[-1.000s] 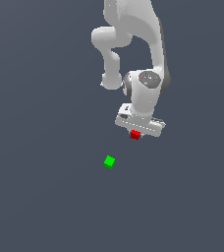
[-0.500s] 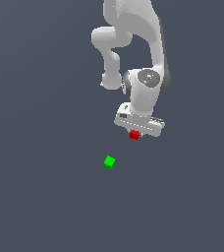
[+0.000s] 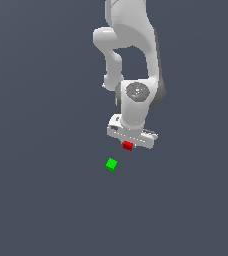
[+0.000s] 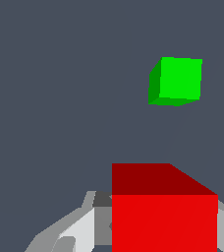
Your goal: Stack the red cube on top of the green cube.
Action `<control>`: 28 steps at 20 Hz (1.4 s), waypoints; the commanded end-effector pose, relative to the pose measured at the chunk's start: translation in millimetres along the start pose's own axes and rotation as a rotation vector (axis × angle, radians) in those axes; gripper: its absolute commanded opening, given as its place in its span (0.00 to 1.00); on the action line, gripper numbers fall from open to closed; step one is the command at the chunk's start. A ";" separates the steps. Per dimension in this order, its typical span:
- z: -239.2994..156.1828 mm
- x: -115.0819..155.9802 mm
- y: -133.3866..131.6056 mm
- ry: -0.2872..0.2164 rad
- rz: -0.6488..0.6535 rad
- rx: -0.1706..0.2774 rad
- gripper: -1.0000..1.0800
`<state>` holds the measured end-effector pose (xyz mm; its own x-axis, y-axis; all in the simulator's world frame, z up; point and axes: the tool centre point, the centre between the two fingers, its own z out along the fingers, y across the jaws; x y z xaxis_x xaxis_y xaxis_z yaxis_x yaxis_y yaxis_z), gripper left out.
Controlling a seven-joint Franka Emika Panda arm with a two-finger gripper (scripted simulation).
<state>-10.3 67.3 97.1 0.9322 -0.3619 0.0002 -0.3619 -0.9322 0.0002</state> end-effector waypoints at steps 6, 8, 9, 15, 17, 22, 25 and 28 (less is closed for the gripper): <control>20.7 53.8 29.2 0.001 0.000 0.000 0.00; 24.7 64.5 34.6 0.001 0.000 0.000 0.00; 26.8 69.2 36.8 0.000 0.000 0.000 0.00; 33.7 88.2 45.7 0.000 0.000 0.000 0.00; 34.8 91.5 47.1 0.000 0.000 0.000 0.00; 35.2 93.6 47.4 0.000 0.000 0.000 0.00; 35.2 93.6 47.4 0.000 0.000 0.000 0.96; 35.2 93.6 47.4 0.000 0.000 0.000 0.96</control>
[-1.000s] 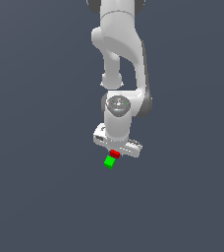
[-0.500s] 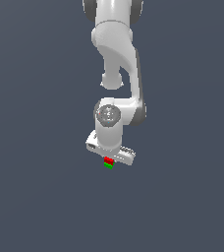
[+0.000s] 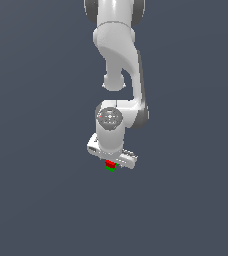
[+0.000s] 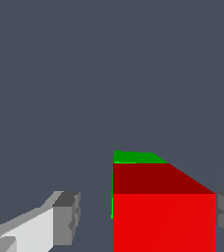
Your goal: Stack the red cube on top of the green cube.
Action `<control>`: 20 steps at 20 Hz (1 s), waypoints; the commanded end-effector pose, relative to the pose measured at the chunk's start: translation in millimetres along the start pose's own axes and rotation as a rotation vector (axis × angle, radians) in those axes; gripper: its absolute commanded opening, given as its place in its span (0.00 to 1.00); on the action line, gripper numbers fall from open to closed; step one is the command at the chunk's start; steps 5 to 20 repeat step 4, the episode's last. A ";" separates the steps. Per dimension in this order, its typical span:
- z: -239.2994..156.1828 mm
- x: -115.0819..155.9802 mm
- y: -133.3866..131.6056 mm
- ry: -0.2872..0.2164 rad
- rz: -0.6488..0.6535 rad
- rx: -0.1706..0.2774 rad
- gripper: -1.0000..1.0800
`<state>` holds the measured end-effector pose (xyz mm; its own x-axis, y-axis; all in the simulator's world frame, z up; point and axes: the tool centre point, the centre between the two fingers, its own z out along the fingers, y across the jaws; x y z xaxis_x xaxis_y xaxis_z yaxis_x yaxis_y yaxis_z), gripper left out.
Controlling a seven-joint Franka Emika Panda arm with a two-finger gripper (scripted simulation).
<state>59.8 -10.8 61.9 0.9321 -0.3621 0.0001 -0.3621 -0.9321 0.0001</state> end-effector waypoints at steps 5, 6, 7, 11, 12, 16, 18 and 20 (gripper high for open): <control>0.0 0.1 0.0 0.000 0.000 0.000 0.96; 0.0 0.1 0.0 0.000 0.000 0.000 0.96; 0.0 0.1 0.0 0.000 0.000 0.000 0.96; 0.0 0.1 0.0 0.000 0.000 0.000 0.96; 0.0 0.1 0.0 0.000 0.000 0.000 0.96; 0.0 0.1 0.0 0.000 0.000 0.000 0.96; 0.0 0.1 0.0 0.000 0.000 0.000 0.96; 0.0 0.1 0.0 0.000 0.000 0.000 0.96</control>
